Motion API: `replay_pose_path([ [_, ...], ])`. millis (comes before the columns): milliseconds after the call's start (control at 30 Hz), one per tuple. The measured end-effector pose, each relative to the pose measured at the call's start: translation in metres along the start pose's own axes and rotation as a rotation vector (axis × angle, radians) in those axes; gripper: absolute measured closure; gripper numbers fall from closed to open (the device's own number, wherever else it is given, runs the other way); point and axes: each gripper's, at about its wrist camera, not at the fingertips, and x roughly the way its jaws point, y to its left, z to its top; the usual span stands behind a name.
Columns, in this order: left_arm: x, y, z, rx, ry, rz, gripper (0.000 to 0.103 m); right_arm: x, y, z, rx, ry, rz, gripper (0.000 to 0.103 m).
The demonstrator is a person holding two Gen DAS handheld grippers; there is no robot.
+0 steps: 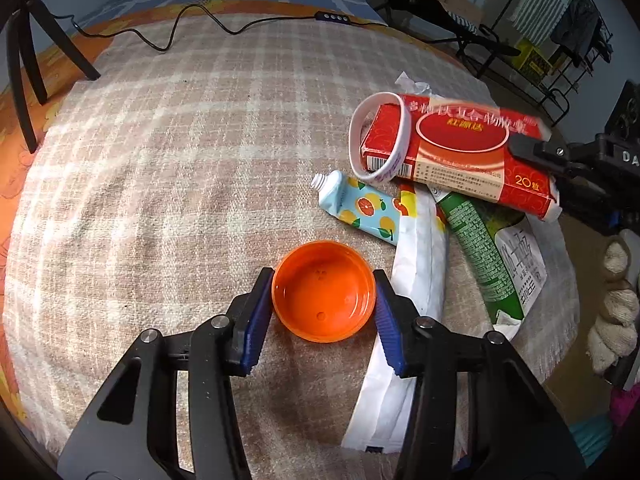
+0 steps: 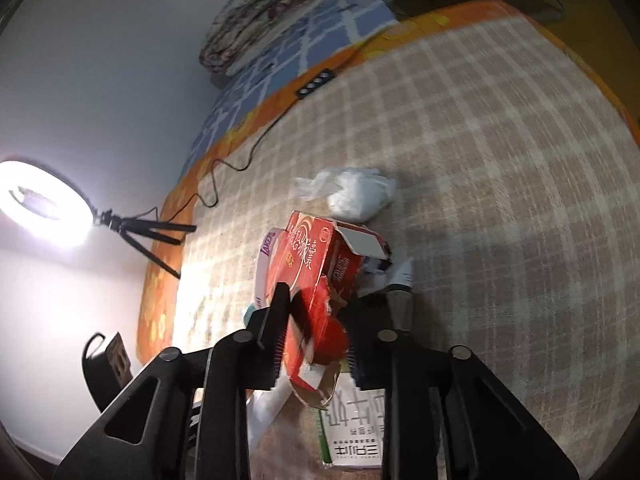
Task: Collect trash
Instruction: 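Grasp the orange cap with the left tool while the right tool grasps the red medicine box, then carry the orange cap and red box over the blue basket with both tools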
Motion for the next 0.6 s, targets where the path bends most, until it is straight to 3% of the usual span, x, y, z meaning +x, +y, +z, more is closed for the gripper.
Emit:
replay_pose_path([
  [233,-0.015,0.009,-0.013,0.002,-0.026,0.021,0.055,-0.027,0.048,-0.008,-0.26,-0.109,-0.131,0.09],
  [600,-0.057,0.015,-0.028,0.017,-0.095,0.034,0.055,-0.055,0.071,-0.023,-0.353,-0.181,-0.151,0.091],
])
